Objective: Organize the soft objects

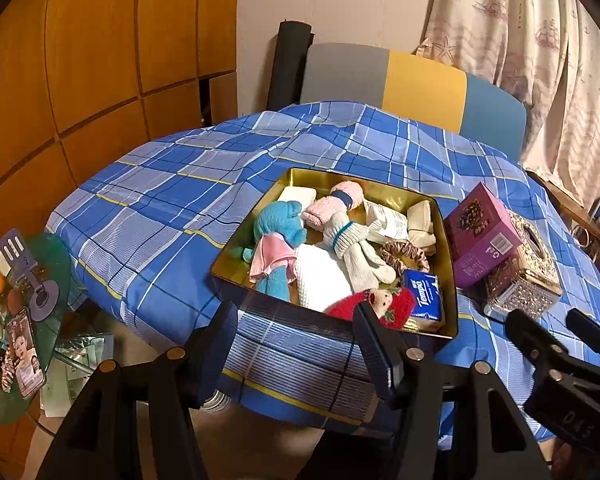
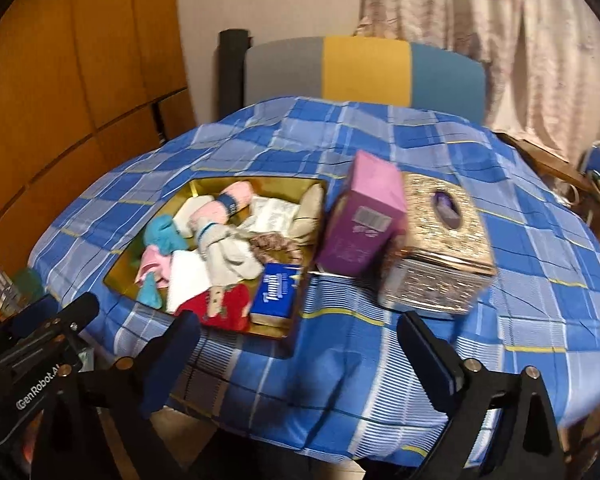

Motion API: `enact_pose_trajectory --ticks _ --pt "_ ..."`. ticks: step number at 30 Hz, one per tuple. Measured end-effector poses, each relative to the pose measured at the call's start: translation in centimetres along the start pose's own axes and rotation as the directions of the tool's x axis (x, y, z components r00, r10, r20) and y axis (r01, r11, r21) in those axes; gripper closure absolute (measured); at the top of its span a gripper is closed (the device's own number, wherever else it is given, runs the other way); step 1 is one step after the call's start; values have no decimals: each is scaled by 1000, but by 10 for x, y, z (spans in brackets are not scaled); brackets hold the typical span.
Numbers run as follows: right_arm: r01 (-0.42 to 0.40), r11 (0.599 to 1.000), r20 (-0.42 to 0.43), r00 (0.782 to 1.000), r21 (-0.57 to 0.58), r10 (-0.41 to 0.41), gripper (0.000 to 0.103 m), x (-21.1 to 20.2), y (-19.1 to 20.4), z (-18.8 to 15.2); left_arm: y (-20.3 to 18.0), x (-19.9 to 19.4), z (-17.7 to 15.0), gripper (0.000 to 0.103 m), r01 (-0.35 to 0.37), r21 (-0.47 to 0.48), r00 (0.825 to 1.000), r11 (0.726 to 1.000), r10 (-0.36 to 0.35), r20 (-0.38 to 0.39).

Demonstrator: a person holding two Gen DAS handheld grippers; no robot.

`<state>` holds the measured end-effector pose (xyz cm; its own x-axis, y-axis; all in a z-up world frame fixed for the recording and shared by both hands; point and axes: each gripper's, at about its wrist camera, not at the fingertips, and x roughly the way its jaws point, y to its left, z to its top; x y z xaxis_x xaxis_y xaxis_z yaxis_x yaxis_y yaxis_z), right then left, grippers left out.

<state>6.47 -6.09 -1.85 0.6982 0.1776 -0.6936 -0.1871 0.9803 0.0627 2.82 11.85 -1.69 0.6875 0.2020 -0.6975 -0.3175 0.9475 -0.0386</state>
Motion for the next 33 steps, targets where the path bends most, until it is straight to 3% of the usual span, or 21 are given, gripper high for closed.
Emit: enact_pose_trajectory --ticks 6,11,14,23,33 --pt "43 997 25 999 67 -44 0 -17 -8 -10 -3 -8 -3 42 2 20 1000 1000 -2 -12" --pt "30 993 -29 999 115 -27 0 -18 -16 -16 -5 -13 -5 42 -5 34 1000 999 6 -13" --pt "70 990 -36 997 118 -66 0 -17 -19 -19 -6 -16 -5 42 4 38 1000 999 -3 -10" --pt "80 991 -18 997 106 -79 0 -25 -15 -18 -13 -25 -7 42 51 61 999 997 -51 -6" --pt "88 991 -50 995 104 -83 0 -19 -15 -23 -15 -24 -9 42 49 67 999 997 -49 -11"
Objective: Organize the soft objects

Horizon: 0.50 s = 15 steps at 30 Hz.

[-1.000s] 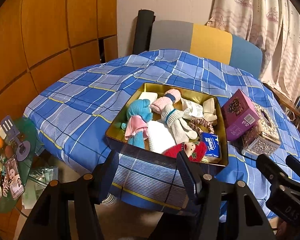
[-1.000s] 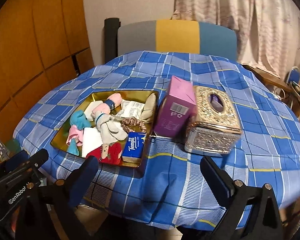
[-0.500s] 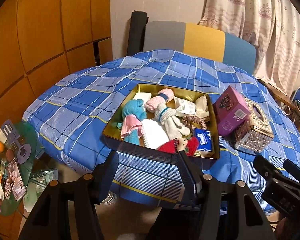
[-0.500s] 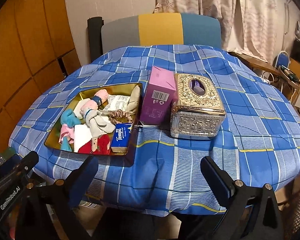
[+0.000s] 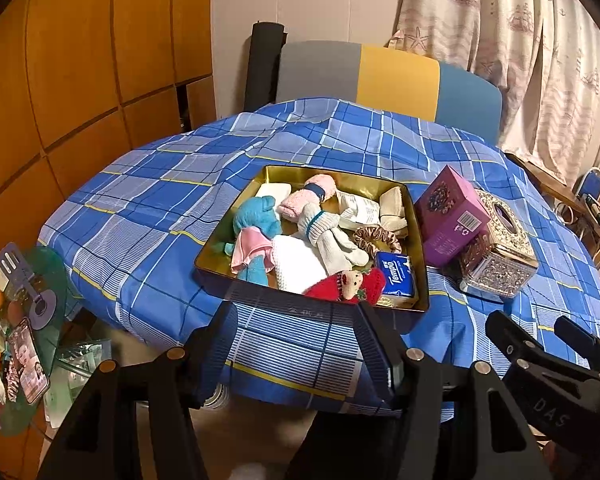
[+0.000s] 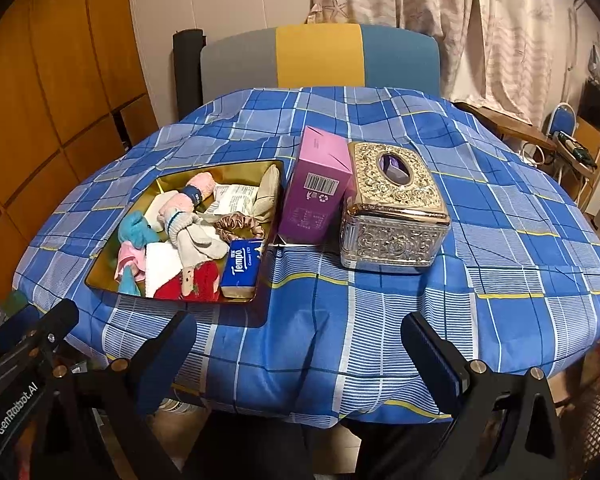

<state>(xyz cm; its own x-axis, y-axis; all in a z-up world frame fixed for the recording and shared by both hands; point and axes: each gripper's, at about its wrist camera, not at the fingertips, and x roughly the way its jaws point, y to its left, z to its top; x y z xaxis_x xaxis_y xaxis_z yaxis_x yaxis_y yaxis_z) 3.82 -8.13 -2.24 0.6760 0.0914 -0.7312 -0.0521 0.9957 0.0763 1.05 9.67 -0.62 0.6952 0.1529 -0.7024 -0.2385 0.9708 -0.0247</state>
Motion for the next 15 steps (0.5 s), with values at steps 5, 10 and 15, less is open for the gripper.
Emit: enact_pose_trajectory --ticks 5,10,15 --pt "8 1000 2 1000 -7 -8 0 0 0 0 0 3 -1 42 0 4 1000 1000 0 -9" --pt "8 1000 0 1000 -5 -8 0 1 0 0 1 4 -1 42 1 5 1000 1000 -1 -10" --pt "10 1000 0 1000 -12 -10 0 1 1 -1 1 3 -1 42 7 5 1000 1000 -7 -8"
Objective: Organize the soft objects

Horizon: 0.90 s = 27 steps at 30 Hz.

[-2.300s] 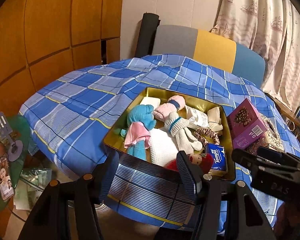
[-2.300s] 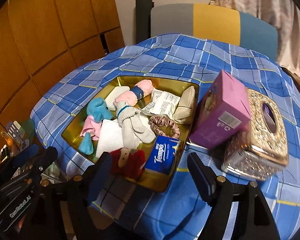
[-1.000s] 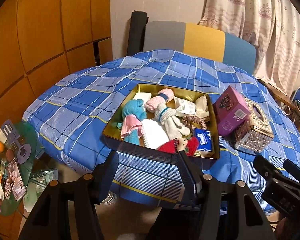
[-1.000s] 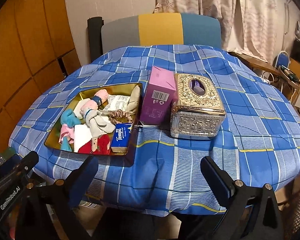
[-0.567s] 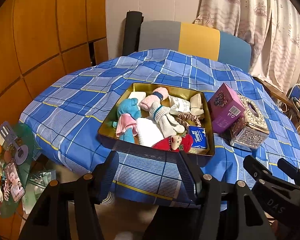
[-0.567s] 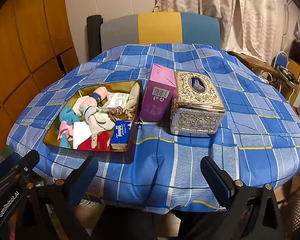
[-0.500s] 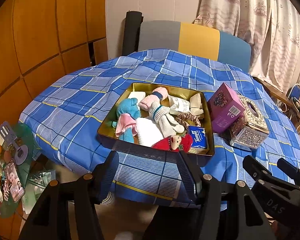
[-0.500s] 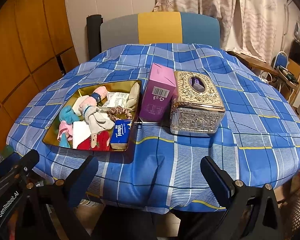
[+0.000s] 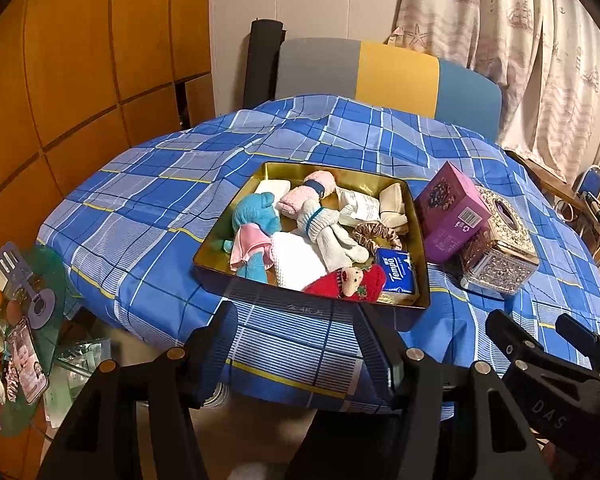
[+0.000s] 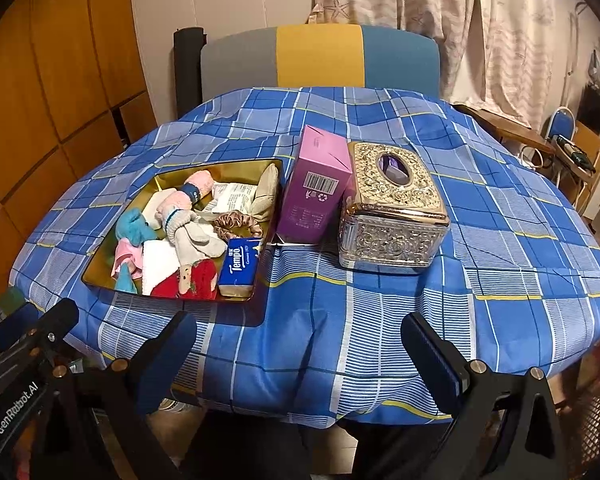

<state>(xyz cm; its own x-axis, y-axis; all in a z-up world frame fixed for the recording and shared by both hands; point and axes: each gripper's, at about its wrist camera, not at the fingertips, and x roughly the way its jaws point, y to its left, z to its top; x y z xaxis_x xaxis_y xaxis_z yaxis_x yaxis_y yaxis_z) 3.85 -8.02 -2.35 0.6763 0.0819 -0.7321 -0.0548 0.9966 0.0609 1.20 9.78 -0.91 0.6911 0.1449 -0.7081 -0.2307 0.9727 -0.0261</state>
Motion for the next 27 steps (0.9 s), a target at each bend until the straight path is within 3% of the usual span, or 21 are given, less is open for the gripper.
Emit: enact_pose_trajectory --ticks 27 --pt "-2 1000 -7 1000 5 2 0 1 1 -2 -2 3 0 42 15 10 1000 1000 -15 -14"
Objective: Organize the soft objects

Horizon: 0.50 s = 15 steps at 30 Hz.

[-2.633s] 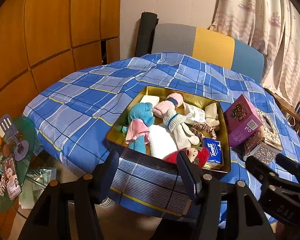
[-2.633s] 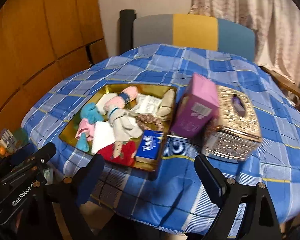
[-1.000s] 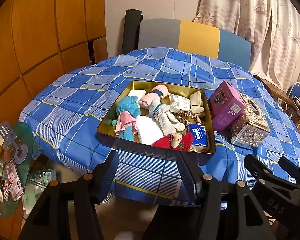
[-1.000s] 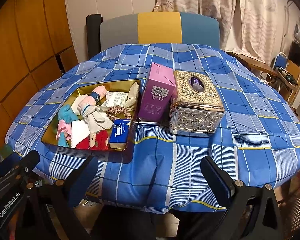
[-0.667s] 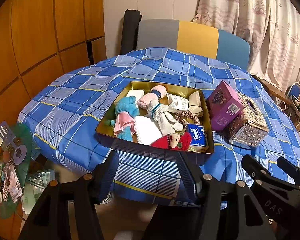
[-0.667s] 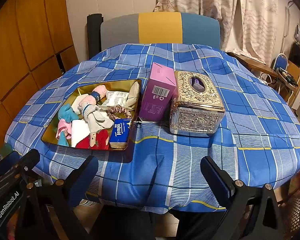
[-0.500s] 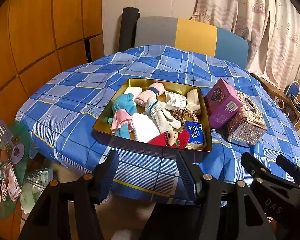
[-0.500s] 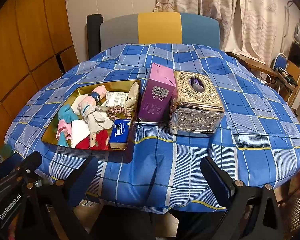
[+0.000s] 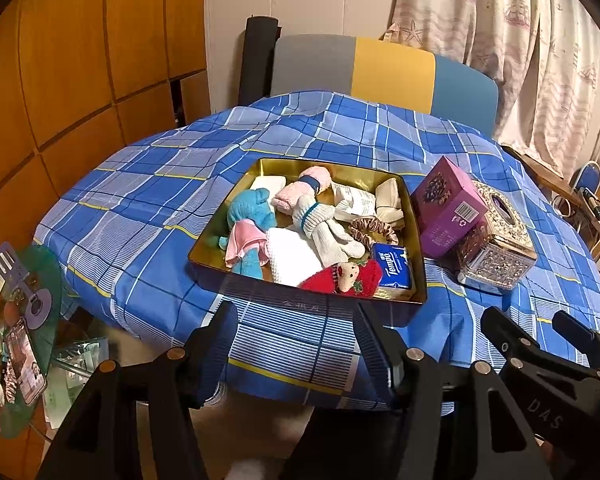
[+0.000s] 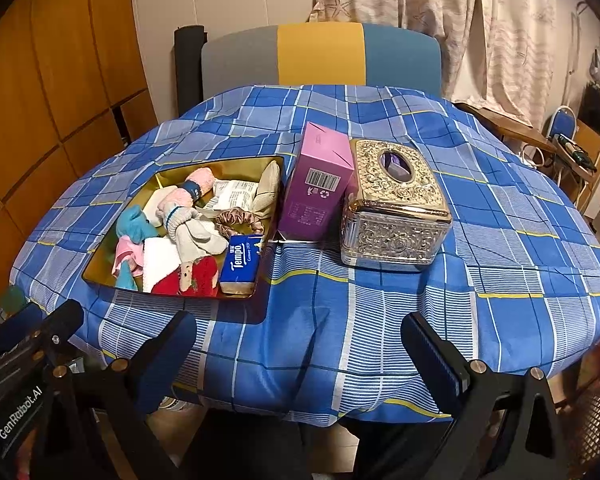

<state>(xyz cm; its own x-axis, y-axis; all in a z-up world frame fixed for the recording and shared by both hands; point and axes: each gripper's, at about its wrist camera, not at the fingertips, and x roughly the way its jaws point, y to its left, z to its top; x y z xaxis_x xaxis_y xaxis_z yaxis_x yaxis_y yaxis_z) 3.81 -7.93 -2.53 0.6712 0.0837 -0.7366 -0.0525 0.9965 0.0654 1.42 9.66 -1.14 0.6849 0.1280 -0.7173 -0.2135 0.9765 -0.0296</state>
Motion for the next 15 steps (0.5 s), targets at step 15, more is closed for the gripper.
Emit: enact_pose_trajectory --ticks 15 --pt "-1 1000 -11 1000 1 1 0 3 -2 -1 0 3 0 42 13 -5 1000 1000 -13 -13"
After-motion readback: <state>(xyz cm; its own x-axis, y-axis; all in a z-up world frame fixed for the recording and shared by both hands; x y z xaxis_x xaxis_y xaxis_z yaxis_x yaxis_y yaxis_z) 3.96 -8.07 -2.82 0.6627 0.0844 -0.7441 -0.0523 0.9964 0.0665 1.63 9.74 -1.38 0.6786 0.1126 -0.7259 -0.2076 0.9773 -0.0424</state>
